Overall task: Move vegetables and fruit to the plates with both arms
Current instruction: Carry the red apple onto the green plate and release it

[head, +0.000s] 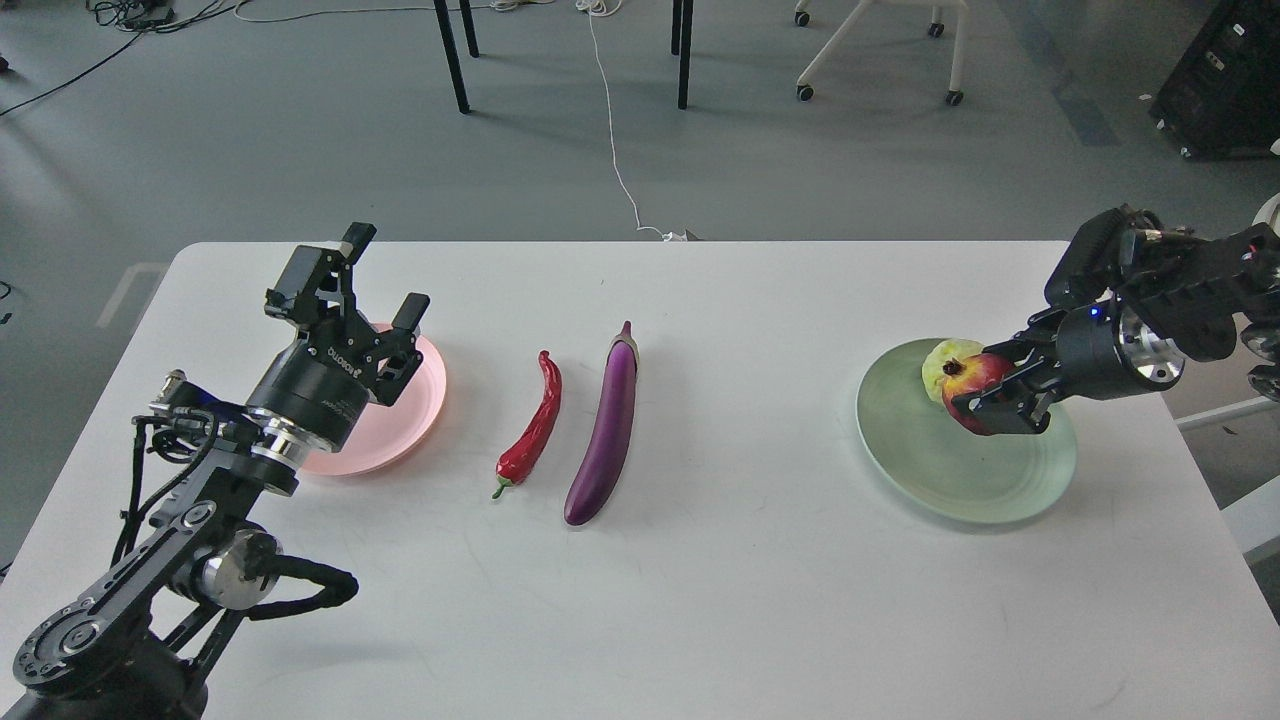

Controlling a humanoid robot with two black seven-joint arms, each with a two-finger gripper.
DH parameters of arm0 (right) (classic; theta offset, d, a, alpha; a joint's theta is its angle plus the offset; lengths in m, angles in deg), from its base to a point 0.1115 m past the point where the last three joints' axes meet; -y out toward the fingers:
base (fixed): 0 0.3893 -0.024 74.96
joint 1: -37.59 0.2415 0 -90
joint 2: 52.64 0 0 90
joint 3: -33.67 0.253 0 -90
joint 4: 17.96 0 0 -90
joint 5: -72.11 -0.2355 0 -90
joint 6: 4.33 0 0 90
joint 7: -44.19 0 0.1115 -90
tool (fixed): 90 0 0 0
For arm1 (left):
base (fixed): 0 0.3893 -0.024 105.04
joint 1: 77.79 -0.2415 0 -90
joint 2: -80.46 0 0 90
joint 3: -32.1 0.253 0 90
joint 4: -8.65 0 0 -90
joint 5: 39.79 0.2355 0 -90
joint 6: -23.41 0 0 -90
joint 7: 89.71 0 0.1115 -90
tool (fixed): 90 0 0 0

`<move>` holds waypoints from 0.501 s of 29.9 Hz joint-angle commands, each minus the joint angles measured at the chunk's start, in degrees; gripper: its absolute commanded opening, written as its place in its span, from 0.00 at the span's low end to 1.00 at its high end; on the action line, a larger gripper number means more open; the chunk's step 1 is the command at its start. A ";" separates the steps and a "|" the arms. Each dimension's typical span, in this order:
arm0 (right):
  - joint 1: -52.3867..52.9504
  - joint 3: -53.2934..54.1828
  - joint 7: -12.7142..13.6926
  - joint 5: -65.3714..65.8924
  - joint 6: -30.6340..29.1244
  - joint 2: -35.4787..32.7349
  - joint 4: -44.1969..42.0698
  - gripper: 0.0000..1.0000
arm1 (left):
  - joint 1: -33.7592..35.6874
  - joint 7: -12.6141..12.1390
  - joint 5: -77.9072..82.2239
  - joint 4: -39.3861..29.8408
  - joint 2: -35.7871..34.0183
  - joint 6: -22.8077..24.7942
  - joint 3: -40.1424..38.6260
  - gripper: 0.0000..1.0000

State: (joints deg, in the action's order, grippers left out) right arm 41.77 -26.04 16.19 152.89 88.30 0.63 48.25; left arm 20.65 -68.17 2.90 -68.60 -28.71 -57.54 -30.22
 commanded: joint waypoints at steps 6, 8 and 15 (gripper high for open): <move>-4.53 1.61 0.00 -0.18 0.09 -0.80 -0.29 0.63 | -0.01 0.00 0.02 -0.36 -0.08 0.00 0.01 1.00; -5.14 2.31 0.00 -0.27 0.18 -0.89 -0.20 0.75 | -0.01 0.00 0.11 -0.45 0.10 -0.09 0.10 1.00; -5.59 4.86 0.00 -0.53 0.09 -2.03 -0.02 0.95 | -0.01 0.00 0.20 -0.36 0.18 0.00 0.01 1.00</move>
State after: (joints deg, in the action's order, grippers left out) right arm 36.24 -22.42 16.19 152.57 88.48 -0.86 48.02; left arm 20.57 -68.18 3.10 -69.01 -28.54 -57.57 -30.13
